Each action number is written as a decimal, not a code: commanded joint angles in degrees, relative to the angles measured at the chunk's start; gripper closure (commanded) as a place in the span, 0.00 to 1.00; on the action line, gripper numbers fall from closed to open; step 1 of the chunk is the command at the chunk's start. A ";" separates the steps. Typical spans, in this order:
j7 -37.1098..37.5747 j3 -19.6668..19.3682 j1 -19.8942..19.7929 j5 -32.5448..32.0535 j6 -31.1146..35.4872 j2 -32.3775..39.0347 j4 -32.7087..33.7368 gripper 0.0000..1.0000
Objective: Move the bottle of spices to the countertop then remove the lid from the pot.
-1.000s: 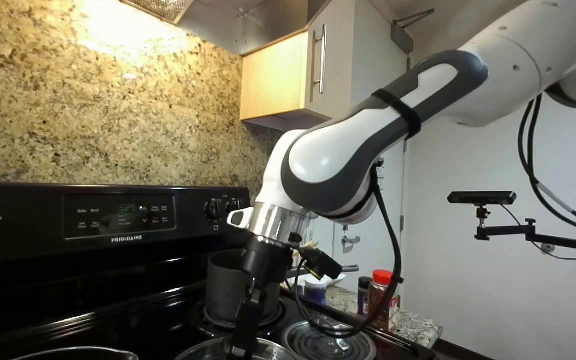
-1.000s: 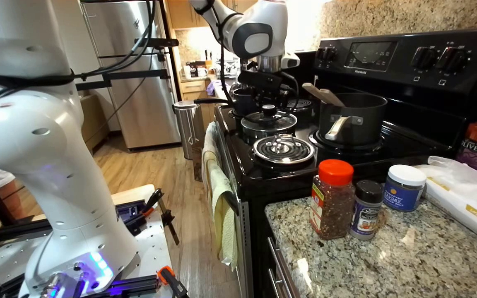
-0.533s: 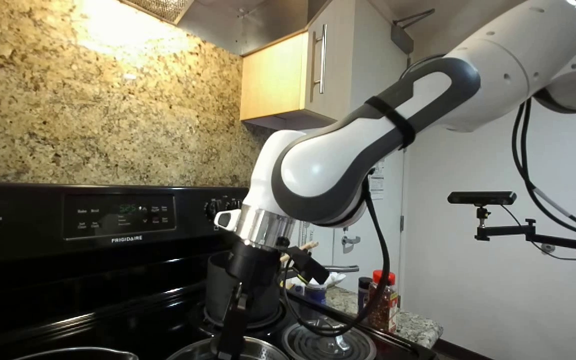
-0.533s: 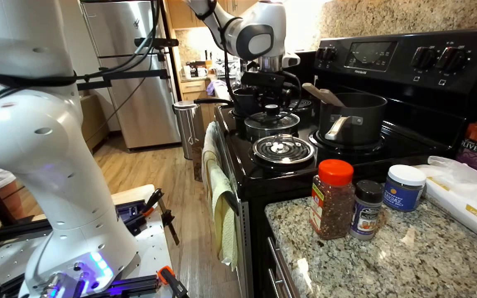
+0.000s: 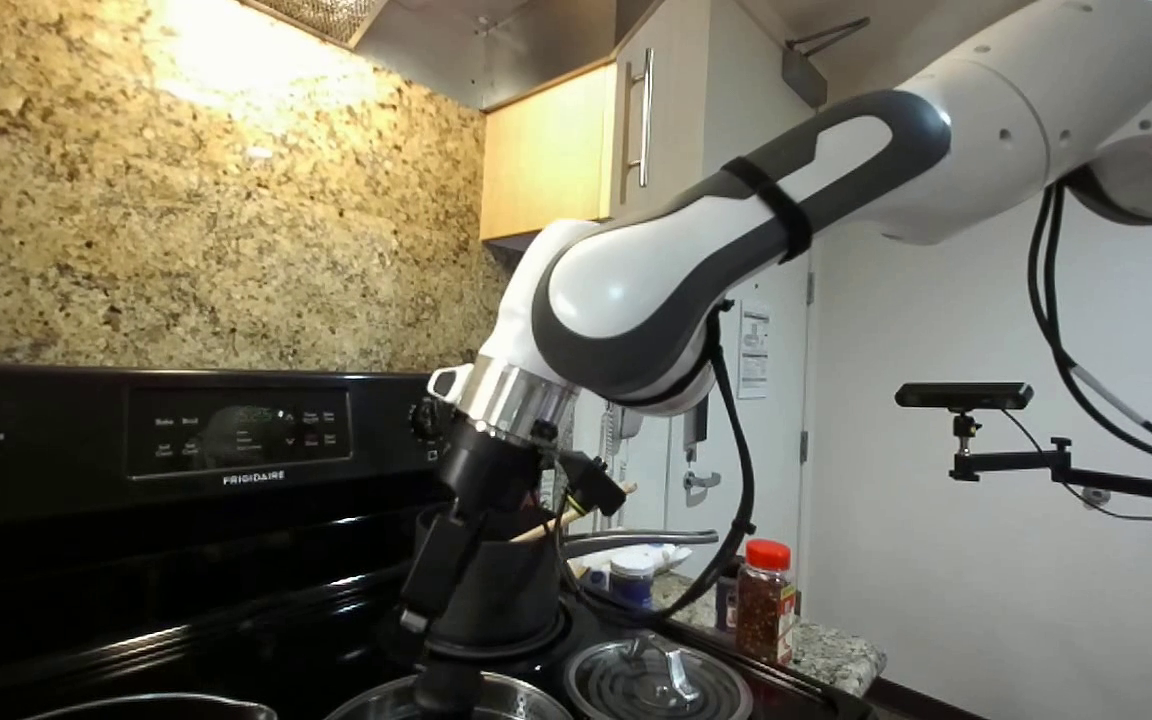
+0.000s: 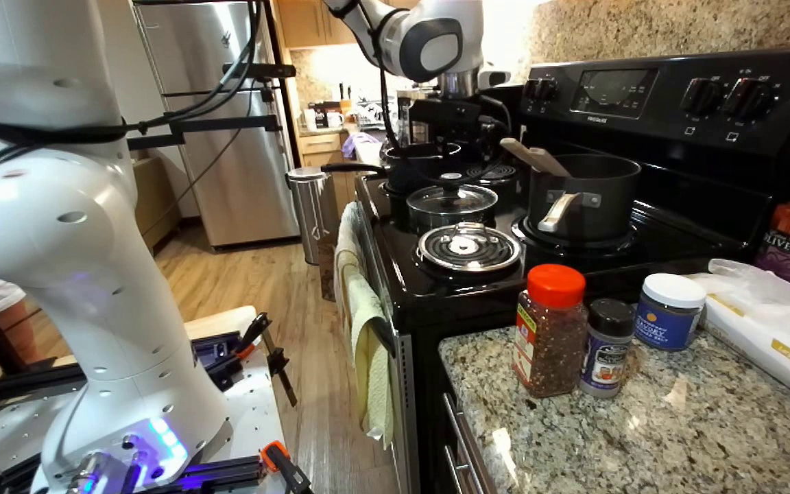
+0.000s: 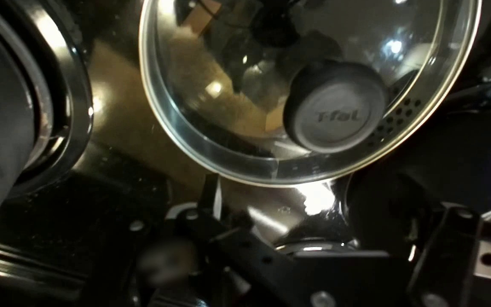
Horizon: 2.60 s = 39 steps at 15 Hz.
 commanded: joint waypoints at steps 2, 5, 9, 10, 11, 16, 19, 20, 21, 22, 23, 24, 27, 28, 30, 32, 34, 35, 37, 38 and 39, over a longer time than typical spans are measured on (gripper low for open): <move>6.03 -1.93 -0.21 -3.32 2.61 -6.45 -2.24 0.00; 6.44 -3.55 -0.77 -3.40 1.78 -11.75 -4.78 0.00; 7.59 -7.02 -1.98 -4.57 -0.09 -20.82 -11.04 0.00; 7.46 -8.02 -2.26 -4.99 -1.42 -23.19 -12.48 0.00; 8.02 -8.85 -2.69 -5.87 -2.57 -25.27 -13.63 0.00; 10.42 -11.18 -3.67 -7.50 3.44 -31.87 -18.78 0.00; 8.70 -12.69 -1.75 -6.87 3.45 -30.87 -17.05 0.00; 8.61 -12.68 -1.25 -6.78 4.59 -30.60 -17.14 0.00; 8.60 -12.64 -0.99 -6.75 5.07 -30.34 -17.14 0.00; 8.59 -12.64 -0.89 -6.73 5.15 -30.22 -17.14 0.00; 11.03 -12.05 -1.62 -7.39 3.05 -29.60 -16.06 0.00; 14.27 -10.49 -3.86 -11.14 2.98 -29.78 -16.37 0.00; 22.78 -8.24 -8.20 -20.53 -5.31 -32.05 -16.85 0.00; 24.30 -8.03 -8.82 -22.56 -8.53 -32.83 -16.94 0.00; 25.35 -8.54 -8.52 -22.69 -15.97 -34.76 -17.43 0.00; 24.23 -9.35 -7.50 -20.94 -21.54 -35.99 -17.83 0.00; 23.59 -9.50 -7.01 -20.59 -25.99 -36.56 -18.15 0.00; 24.04 -9.25 -7.07 -21.12 -27.28 -36.73 -18.61 0.00; 25.87 -8.71 -7.69 -22.42 -28.96 -37.05 -19.50 0.00; 26.20 -8.71 -7.79 -22.57 -29.61 -37.03 -19.87 0.00; 26.83 -8.80 -7.90 -22.49 -29.65 -37.06 -20.40 0.00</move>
